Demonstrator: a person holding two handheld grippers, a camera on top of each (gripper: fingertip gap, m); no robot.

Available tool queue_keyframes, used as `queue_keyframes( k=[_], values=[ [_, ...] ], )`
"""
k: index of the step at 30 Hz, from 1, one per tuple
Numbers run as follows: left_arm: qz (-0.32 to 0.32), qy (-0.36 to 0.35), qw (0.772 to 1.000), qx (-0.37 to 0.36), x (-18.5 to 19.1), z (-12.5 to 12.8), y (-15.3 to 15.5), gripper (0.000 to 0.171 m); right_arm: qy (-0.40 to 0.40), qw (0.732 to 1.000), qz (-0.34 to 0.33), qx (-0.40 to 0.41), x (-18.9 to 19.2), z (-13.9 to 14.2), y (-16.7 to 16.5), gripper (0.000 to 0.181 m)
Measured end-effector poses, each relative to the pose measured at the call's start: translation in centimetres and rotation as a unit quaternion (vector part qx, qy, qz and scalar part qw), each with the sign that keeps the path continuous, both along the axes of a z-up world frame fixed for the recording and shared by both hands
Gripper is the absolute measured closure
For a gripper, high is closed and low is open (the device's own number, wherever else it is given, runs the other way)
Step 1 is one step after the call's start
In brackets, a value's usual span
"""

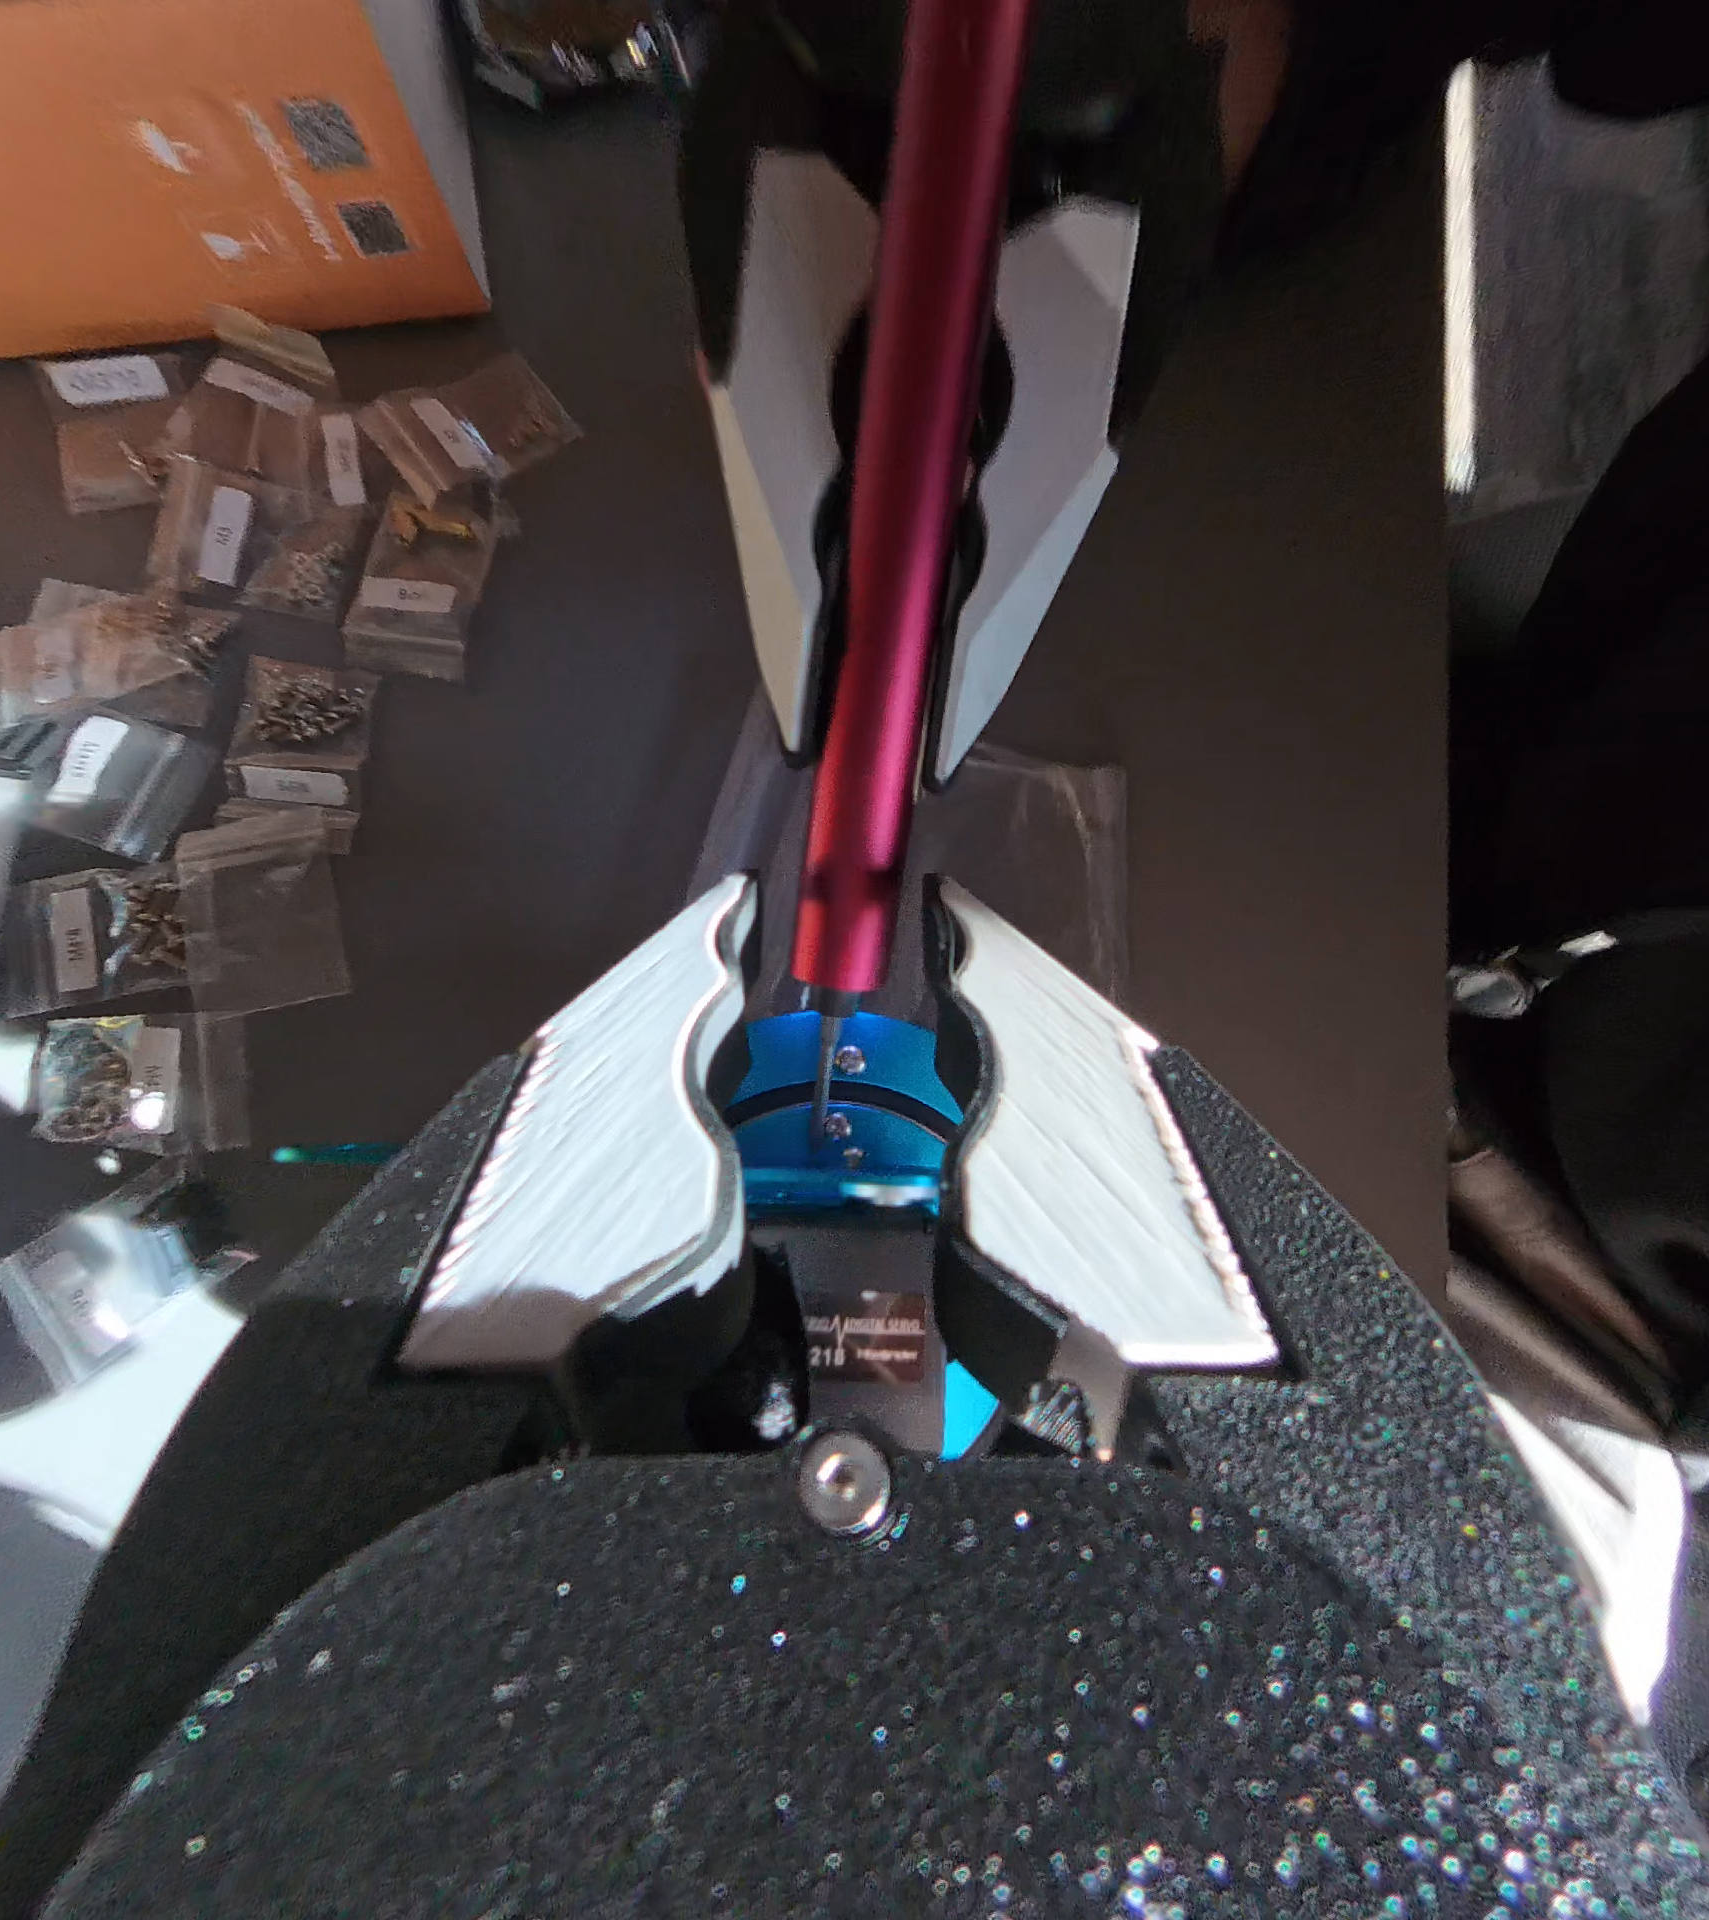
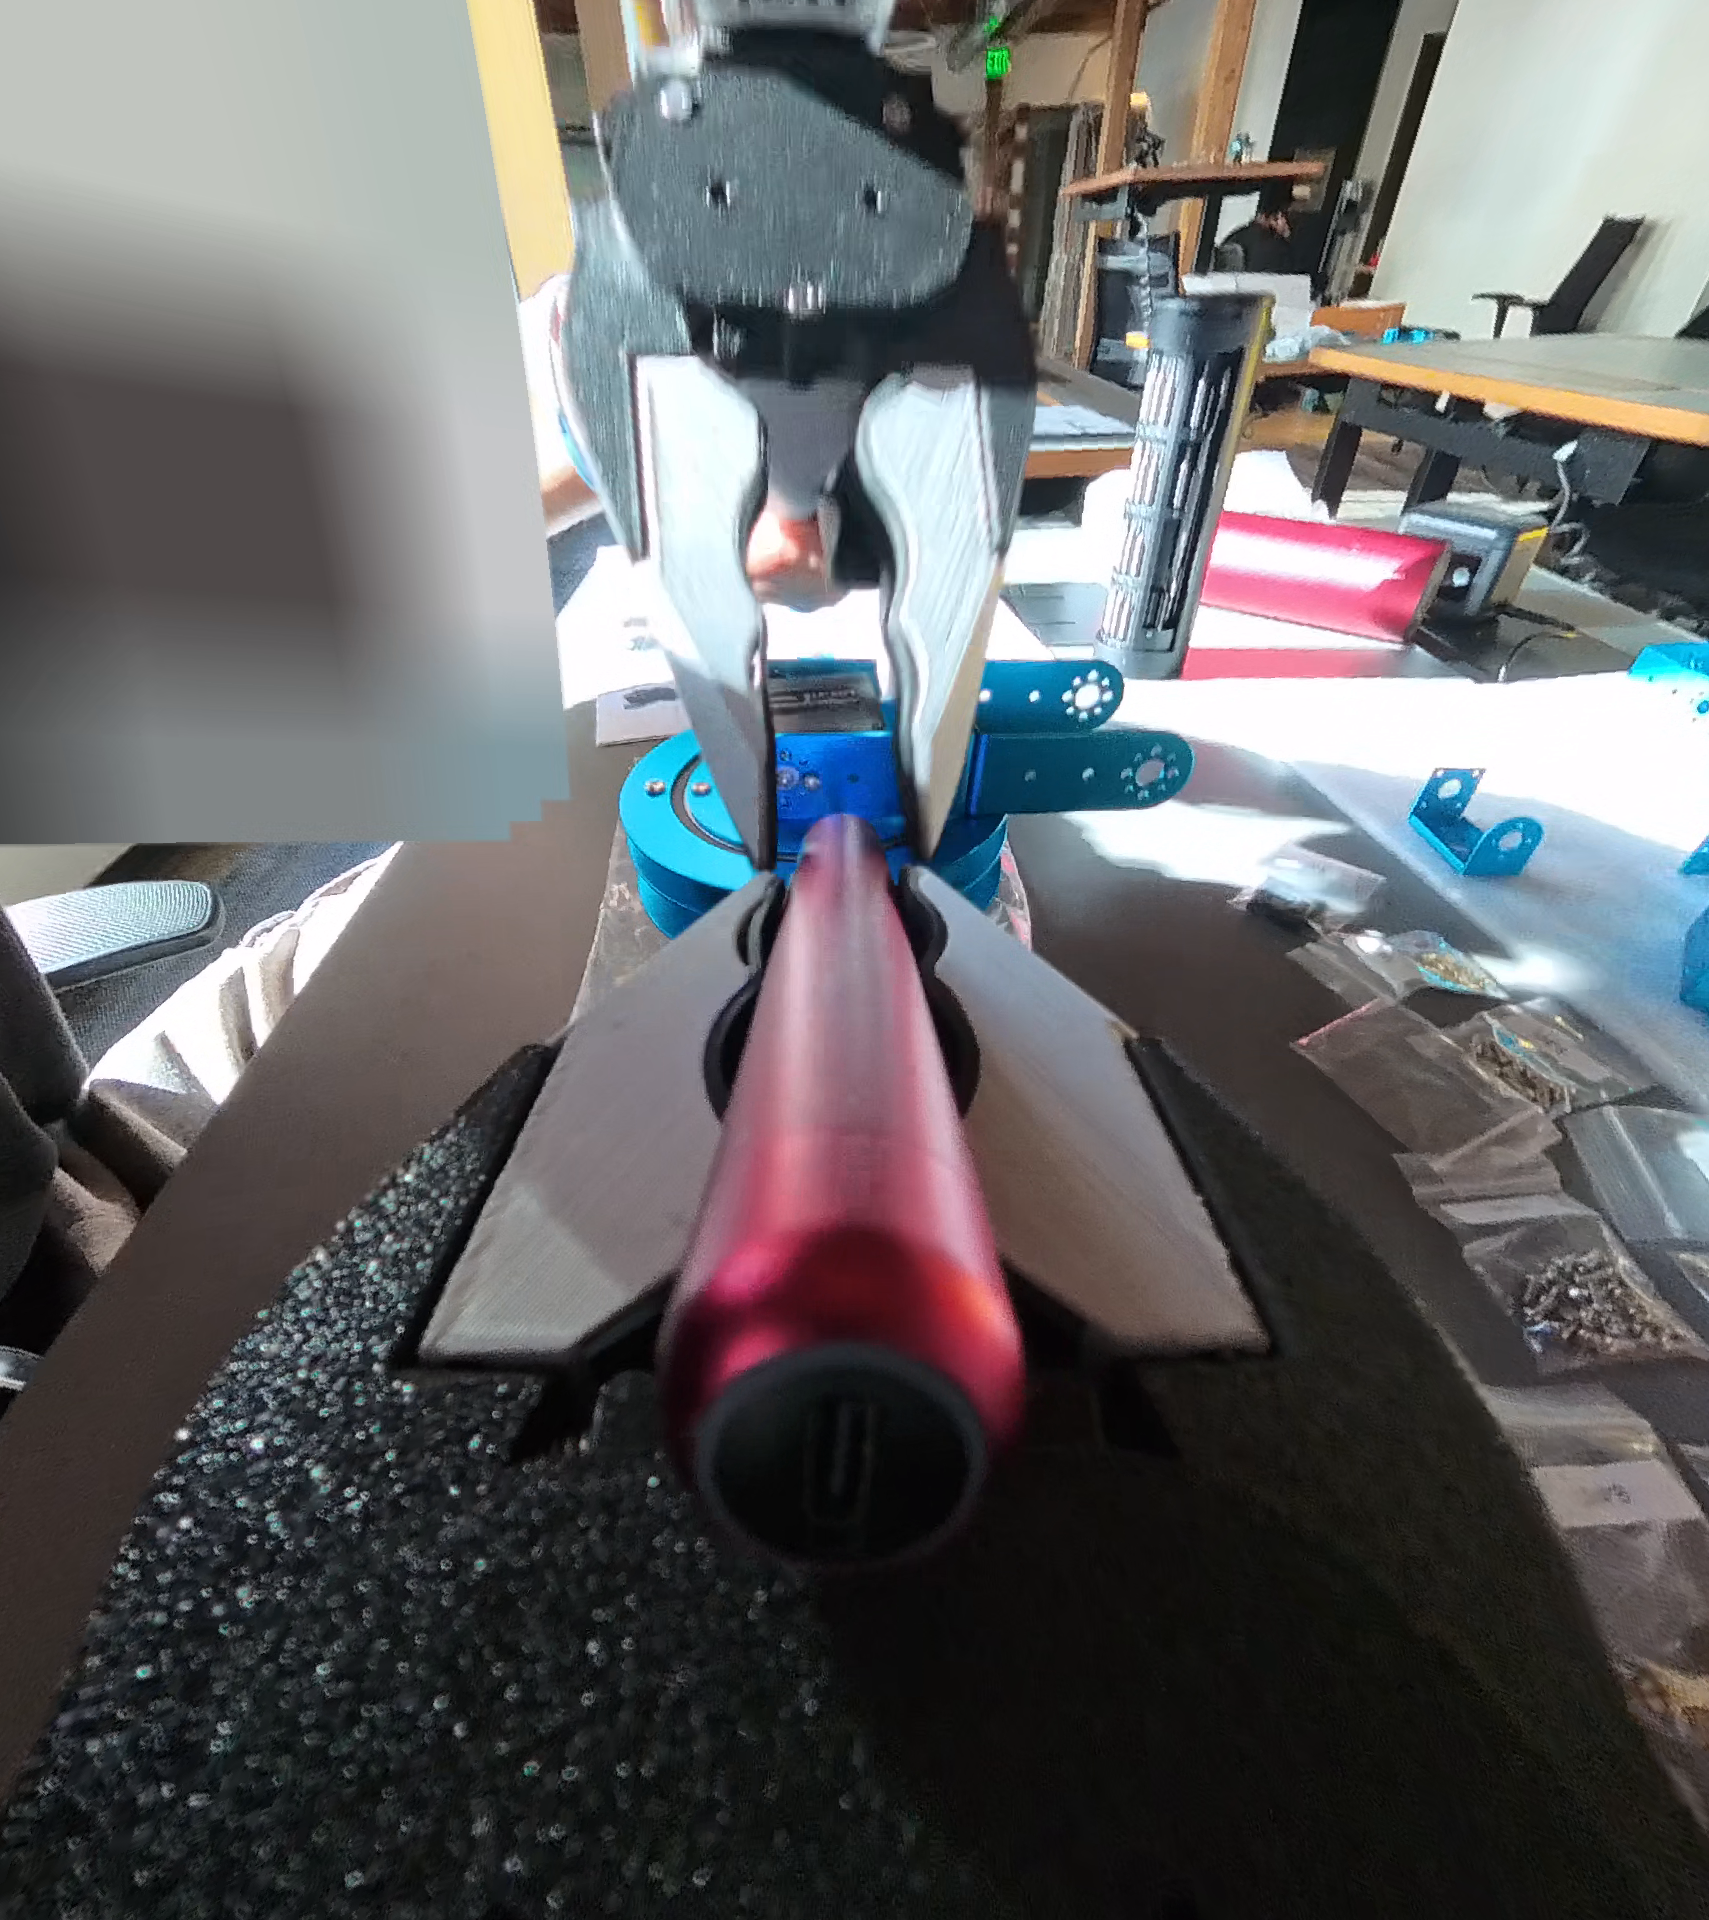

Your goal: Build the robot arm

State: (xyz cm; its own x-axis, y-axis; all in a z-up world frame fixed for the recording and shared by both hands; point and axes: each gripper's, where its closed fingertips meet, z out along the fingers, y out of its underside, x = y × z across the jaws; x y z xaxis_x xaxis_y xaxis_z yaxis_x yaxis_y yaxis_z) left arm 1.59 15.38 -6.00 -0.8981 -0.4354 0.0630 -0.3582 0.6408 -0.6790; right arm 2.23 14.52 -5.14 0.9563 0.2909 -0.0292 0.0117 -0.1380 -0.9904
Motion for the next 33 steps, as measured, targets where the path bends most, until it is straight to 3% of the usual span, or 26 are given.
queue_keyframes(
  k=[1,4,6,10,14,16,20,23,26,29,31,33],
  values=[
    [0.012,-0.004,0.999,-0.035,0.2,1.4,0.3,0.136,0.011,1.0,0.001,-0.001,0.0,0.0,0.0,0.161],
    [0.047,-0.01,0.993,-0.104,-0.3,4.3,2.7,0.126,0.051,0.999,0.003,0.009,0.2,0.7,-0.4,0.161],
    [0.066,-0.038,0.993,-0.094,-0.9,4.0,4.7,0.124,0.067,0.998,0.004,0.008,0.4,0.9,-0.6,0.161],
    [0.071,-0.058,0.988,-0.122,-3.3,3.6,5.3,0.124,0.131,0.991,0.002,-0.004,0.7,0.8,-0.8,0.159],
    [0.074,-0.108,0.99,-0.051,-3.5,0.9,6.1,0.123,0.227,0.973,-0.006,-0.036,0.3,0.2,-0.7,0.158],
    [0.06,-0.107,0.992,-0.026,-3.7,-0.2,6.1,0.122,0.263,0.964,-0.033,-0.037,0.7,0.1,-1.1,0.16],
    [0.037,-0.117,0.992,-0.033,-3.5,-0.1,6.0,0.123,0.334,0.94,-0.067,-0.028,0.4,-0.1,-2.0,0.16],
    [0.039,-0.145,0.986,-0.067,-3.2,1.9,5.4,0.122,0.394,0.917,-0.063,0.005,-0.1,0.2,-2.7,0.16],
    [0.012,-0.179,0.978,-0.109,-4.7,3.6,2.0,0.125,0.41,0.911,-0.049,0.026,-1.1,0.9,-3.3,0.16],
    [0.018,-0.278,0.96,-0.018,-4.7,3.2,-0.7,0.13,0.415,0.908,-0.051,0.016,-2.5,0.5,-3.4,0.158],
    [0.02,-0.319,0.947,0.041,-4.8,2.0,-2.4,0.124,0.406,0.912,-0.051,0.011,-3.8,0.7,-3.4,0.16],
    [0.025,-0.363,0.924,0.118,-4.2,1.0,-2.9,0.131,0.392,0.919,-0.048,0.012,-4.9,1.2,-3.6,0.159]
  ],
)
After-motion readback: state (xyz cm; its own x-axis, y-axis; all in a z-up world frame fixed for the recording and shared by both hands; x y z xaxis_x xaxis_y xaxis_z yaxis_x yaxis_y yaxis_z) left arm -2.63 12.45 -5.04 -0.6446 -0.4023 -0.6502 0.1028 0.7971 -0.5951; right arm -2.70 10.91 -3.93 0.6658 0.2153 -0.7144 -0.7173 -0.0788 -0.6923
